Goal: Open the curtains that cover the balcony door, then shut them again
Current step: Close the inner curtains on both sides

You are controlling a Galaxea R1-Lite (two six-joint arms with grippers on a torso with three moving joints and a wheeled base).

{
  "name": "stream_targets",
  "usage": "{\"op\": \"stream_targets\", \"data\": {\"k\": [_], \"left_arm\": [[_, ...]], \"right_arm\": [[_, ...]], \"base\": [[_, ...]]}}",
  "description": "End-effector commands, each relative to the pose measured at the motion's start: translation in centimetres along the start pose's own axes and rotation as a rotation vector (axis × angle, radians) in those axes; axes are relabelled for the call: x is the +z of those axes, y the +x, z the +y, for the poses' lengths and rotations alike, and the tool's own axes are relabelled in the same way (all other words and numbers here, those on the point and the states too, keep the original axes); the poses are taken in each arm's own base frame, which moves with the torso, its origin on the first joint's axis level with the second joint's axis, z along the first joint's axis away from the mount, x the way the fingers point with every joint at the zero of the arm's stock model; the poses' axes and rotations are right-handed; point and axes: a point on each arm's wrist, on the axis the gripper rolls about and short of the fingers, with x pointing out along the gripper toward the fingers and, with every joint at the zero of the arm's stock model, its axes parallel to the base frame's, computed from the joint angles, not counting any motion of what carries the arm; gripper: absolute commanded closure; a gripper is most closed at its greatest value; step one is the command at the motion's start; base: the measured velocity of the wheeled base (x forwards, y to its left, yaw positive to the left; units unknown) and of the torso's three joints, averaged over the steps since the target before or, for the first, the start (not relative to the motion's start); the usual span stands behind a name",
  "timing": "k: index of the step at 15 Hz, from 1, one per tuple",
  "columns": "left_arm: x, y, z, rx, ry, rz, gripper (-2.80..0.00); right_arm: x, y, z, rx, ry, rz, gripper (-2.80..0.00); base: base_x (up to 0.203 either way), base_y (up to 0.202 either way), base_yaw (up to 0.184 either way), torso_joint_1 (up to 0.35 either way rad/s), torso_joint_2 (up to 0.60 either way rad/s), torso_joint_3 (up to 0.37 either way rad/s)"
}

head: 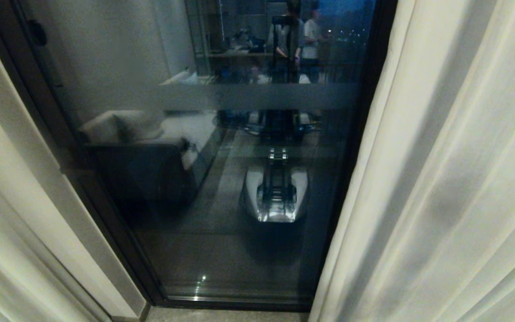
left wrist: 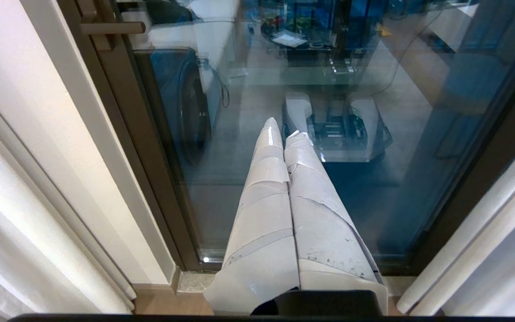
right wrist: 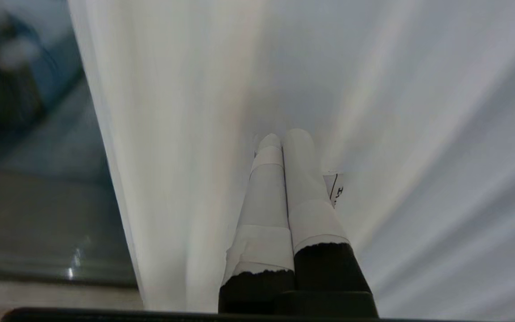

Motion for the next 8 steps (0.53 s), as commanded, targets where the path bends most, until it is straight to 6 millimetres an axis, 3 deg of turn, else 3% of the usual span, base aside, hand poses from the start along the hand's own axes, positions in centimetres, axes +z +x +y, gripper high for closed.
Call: {"op": "stream_targets", "data": {"k": [1, 3, 8], "left_arm": [[0.0, 0.0, 0.0, 0.0, 0.0, -0.001, 0.0], [0.0, 0.0, 0.0, 0.0, 0.0, -0.001, 0.0], [0.0, 0.0, 0.0, 0.0, 0.0, -0.001, 0.0]], "right_arm": [[-2.1, -1.8, -0.3, -0.037, 0.0, 0.006, 0.0], [-4.0, -3.4, -0.3, -0.04, 0.002, 0.0, 0.0], [-6.2, -7.0, -0.2, 0.011, 0.003, -0.048, 0.0]], "base": [[0.0, 0.0, 0.0, 0.0, 0.0, 0.0], [0.0, 0.0, 0.0, 0.0, 0.0, 0.0], [0.0, 0.0, 0.0, 0.0, 0.0, 0.0]]}}
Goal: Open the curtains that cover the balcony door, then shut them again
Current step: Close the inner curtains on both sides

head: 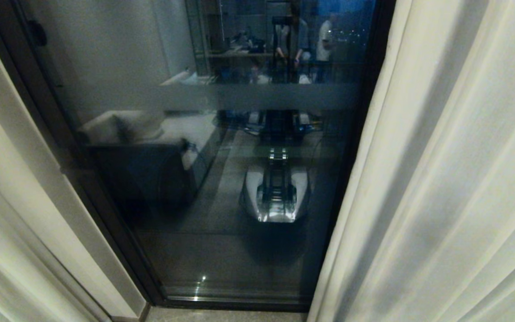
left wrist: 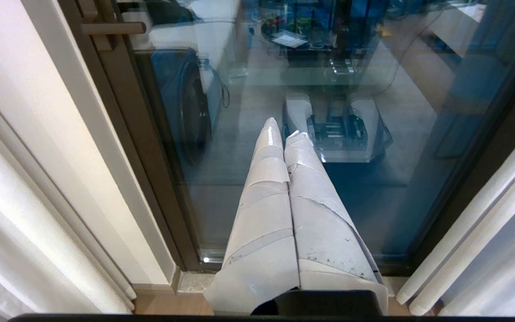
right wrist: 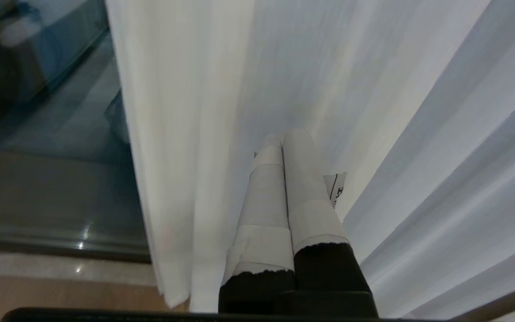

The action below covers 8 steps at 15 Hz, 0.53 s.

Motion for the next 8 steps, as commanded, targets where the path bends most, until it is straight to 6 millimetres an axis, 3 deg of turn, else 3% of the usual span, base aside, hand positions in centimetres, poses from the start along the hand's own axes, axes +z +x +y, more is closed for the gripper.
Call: {"op": "stream_targets", "data": {"k": [1, 4, 8], "left_arm": [[0.0, 0.0, 0.0, 0.0, 0.0, 0.0, 0.0], [0.0, 0.0, 0.0, 0.0, 0.0, 0.0, 0.0], [0.0, 0.0, 0.0, 0.0, 0.0, 0.0, 0.0]], "right_arm": [[-0.9, -1.8, 0.0, -0.01, 0.002, -0.067, 0.0], [-2.5, -2.6, 0.2, 0.001, -0.005, -0.004, 0.0], [-3.8, -4.1, 0.6, 0.08, -0.016, -0.102, 0.0]], "base": [[0.0, 0.0, 0.0, 0.0, 0.0, 0.0], [0.0, 0.0, 0.0, 0.0, 0.0, 0.0], [0.0, 0.0, 0.0, 0.0, 0.0, 0.0]]}}
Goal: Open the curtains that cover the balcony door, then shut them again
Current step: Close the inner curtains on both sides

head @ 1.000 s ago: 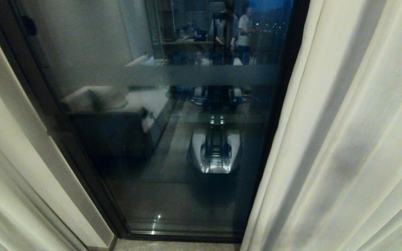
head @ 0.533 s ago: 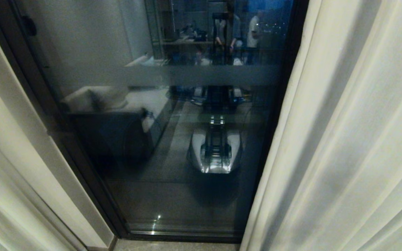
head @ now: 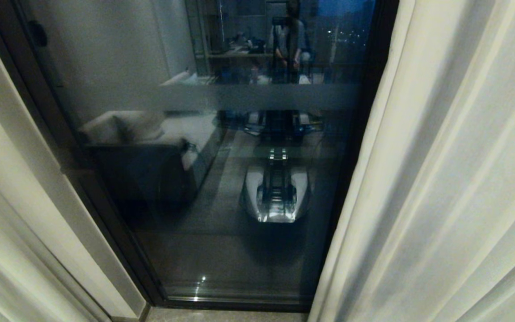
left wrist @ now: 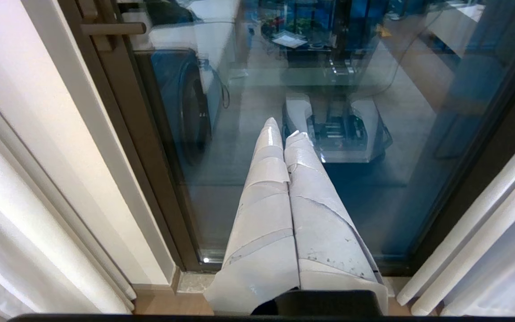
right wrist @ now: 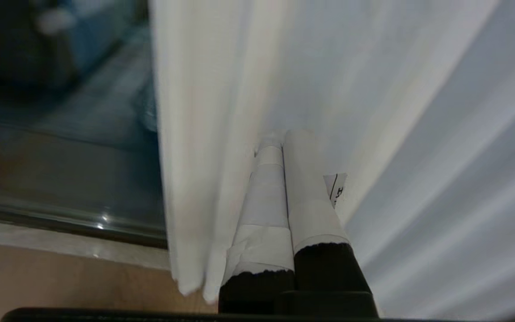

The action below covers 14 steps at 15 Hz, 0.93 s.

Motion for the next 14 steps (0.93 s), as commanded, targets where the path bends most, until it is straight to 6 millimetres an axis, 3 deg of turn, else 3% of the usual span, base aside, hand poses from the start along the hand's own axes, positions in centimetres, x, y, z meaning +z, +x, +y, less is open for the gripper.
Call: {"op": "stream_targets", "data": {"k": [1, 14], "left_arm": [[0.0, 0.0, 0.0, 0.0, 0.0, -0.001, 0.0], [0.0, 0.0, 0.0, 0.0, 0.0, -0.001, 0.0]], "right_arm": [[-0.33, -0.65, 0.14, 0.005, -0.006, -0.067, 0.0], [-0.7, -0.63, 0.2, 0.008, 0.146, -0.027, 0.0]], "base": [[0.0, 0.0, 0.0, 0.0, 0.0, 0.0], [0.0, 0.0, 0.0, 0.0, 0.0, 0.0]]}}
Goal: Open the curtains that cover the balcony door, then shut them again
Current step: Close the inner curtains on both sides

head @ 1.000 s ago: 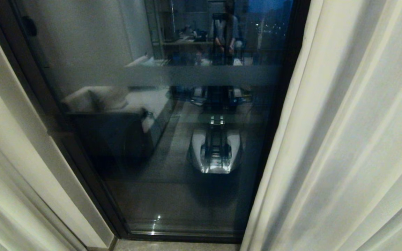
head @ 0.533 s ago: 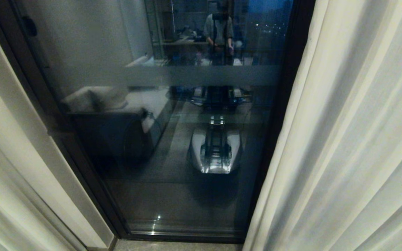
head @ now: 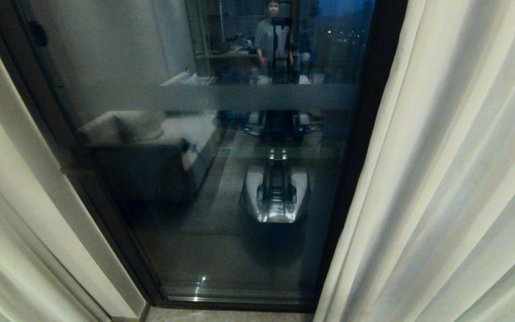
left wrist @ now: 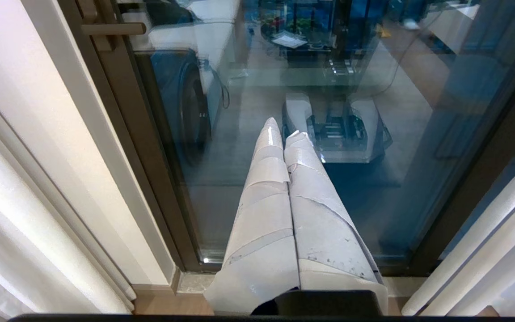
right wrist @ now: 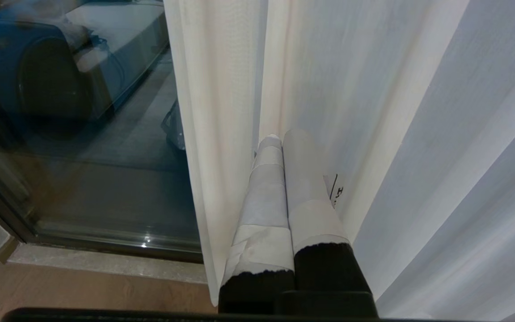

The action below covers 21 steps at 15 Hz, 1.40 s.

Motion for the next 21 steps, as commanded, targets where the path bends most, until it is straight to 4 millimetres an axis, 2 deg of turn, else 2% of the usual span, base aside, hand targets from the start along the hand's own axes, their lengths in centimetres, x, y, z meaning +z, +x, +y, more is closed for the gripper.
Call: {"op": "stream_targets", "data": {"k": [1, 10, 16, 19, 21], "left_arm": [[0.0, 0.0, 0.0, 0.0, 0.0, -0.001, 0.0], [0.1, 0.0, 0.0, 0.0, 0.052, -0.012, 0.0], [2.1, -0.2, 0.0, 0.012, 0.055, -0.21, 0.0], [1.8, -0.2, 0.2, 0.082, 0.043, -0.17, 0.0], [1.2, -0.1, 0.3, 0.106, -0.027, -0.121, 0.0]], "right_arm": [[0.0, 0.0, 0.0, 0.001, 0.002, 0.0, 0.0], [0.0, 0.0, 0.0, 0.0, 0.003, 0.001, 0.0], [0.0, 0.0, 0.0, 0.0, 0.003, 0.0, 0.0], [0.0, 0.0, 0.0, 0.0, 0.003, 0.001, 0.0], [0.0, 0.0, 0.0, 0.0, 0.003, 0.001, 0.0]], "base": [[0.0, 0.0, 0.0, 0.0, 0.0, 0.0], [0.0, 0.0, 0.0, 0.0, 0.0, 0.0], [0.0, 0.0, 0.0, 0.0, 0.0, 0.0], [0.0, 0.0, 0.0, 0.0, 0.0, 0.0], [0.0, 0.0, 0.0, 0.0, 0.0, 0.0]]}}
